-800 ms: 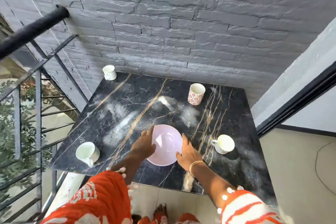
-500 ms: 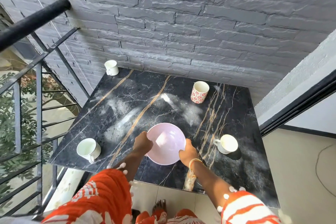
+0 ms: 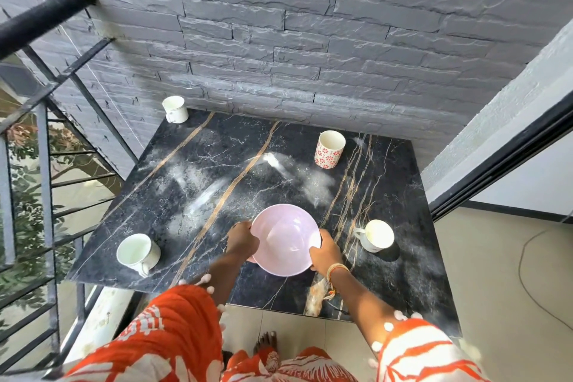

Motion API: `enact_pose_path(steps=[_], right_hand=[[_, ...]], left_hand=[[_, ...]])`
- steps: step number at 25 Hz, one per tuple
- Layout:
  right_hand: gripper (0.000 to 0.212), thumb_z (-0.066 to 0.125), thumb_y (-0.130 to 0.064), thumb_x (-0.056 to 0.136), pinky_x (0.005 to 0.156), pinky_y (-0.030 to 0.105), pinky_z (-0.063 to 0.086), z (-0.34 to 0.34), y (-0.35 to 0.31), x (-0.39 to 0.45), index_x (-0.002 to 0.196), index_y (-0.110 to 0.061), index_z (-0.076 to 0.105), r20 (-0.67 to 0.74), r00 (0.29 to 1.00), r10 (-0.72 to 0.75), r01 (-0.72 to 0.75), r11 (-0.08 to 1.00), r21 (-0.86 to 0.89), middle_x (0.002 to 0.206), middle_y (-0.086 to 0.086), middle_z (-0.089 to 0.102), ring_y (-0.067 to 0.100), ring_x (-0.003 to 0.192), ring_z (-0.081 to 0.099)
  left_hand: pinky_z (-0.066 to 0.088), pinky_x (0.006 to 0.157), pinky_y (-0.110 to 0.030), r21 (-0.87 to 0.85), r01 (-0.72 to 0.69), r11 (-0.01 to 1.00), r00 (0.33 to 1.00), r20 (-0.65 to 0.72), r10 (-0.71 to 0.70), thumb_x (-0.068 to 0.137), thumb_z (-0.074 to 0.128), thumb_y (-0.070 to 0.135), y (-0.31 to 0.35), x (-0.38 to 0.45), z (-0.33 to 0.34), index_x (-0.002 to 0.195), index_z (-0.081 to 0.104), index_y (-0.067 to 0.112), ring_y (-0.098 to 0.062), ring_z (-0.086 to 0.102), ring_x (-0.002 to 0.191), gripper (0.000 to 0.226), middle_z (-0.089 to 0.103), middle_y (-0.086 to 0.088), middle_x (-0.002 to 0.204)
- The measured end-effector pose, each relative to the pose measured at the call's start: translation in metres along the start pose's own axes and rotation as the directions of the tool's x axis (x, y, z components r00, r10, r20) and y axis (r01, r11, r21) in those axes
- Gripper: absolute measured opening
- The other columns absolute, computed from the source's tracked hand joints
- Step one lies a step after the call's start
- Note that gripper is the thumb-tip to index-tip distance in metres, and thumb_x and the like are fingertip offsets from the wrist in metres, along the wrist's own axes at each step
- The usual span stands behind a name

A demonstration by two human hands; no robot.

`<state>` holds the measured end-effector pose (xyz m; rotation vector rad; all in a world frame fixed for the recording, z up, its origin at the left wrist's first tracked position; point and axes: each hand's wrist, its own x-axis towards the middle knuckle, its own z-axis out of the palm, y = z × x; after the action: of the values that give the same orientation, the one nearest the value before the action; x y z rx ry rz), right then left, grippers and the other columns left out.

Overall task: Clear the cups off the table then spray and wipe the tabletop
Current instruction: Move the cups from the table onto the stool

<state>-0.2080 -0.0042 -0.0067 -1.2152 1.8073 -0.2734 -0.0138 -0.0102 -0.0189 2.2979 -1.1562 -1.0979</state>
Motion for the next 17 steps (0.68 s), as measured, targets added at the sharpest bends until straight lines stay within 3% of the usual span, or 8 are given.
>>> enact_pose_path(steps=[6, 12, 14, 17], right_hand=[[0.057, 0.044, -0.003, 0.079, 0.087, 0.052, 0.055, 0.002, 0.004, -0.019, 0.133, -0.022, 0.045, 0.061, 0.996, -0.062, 0.064, 0.997, -0.040, 0.119, 0.010, 0.058, 0.033, 0.106, 0.057], [0.050, 0.050, -0.004, 0.077, 0.074, 0.044, 0.058, 0.012, 0.033, -0.074, 0.123, -0.023, 0.054, 0.125, 0.980, -0.158, 0.158, 0.987, 0.009, 0.106, 0.006, 0.061, 0.032, 0.097, 0.060], [0.053, 0.052, -0.007, 0.072, 0.070, 0.047, 0.061, 0.022, 0.045, -0.095, 0.122, -0.025, 0.056, 0.177, 0.970, -0.168, 0.164, 0.986, 0.039, 0.108, 0.005, 0.063, 0.033, 0.099, 0.062], [0.050, 0.055, -0.005, 0.075, 0.072, 0.048, 0.060, 0.042, 0.057, -0.126, 0.123, -0.020, 0.056, 0.235, 0.950, -0.206, 0.198, 0.979, 0.057, 0.109, 0.005, 0.063, 0.030, 0.096, 0.061]], left_hand=[[0.049, 0.091, -0.039, -0.020, 0.038, 0.999, 0.999, -0.027, -0.038, 0.079, 0.053, -0.004, -0.021, -0.028, -0.004, 0.120, 0.064, 0.004, -0.036, 0.061, 0.111, 0.044, 0.067, -0.020, 0.117], [0.054, 0.088, -0.042, -0.010, 0.104, 0.994, 0.990, -0.096, -0.105, 0.080, 0.049, -0.004, -0.067, -0.097, -0.005, 0.115, 0.067, 0.003, -0.037, 0.064, 0.106, 0.040, 0.069, -0.021, 0.112], [0.058, 0.079, -0.044, -0.031, 0.127, 0.991, 0.984, -0.122, -0.130, 0.079, 0.049, -0.003, -0.088, -0.126, -0.008, 0.113, 0.067, 0.003, -0.038, 0.068, 0.096, 0.039, 0.070, -0.020, 0.106], [0.058, 0.077, -0.046, -0.093, 0.194, 0.977, 0.964, -0.166, -0.207, 0.079, 0.051, -0.001, -0.127, -0.161, -0.014, 0.116, 0.067, 0.007, -0.038, 0.068, 0.096, 0.041, 0.069, -0.020, 0.109]])
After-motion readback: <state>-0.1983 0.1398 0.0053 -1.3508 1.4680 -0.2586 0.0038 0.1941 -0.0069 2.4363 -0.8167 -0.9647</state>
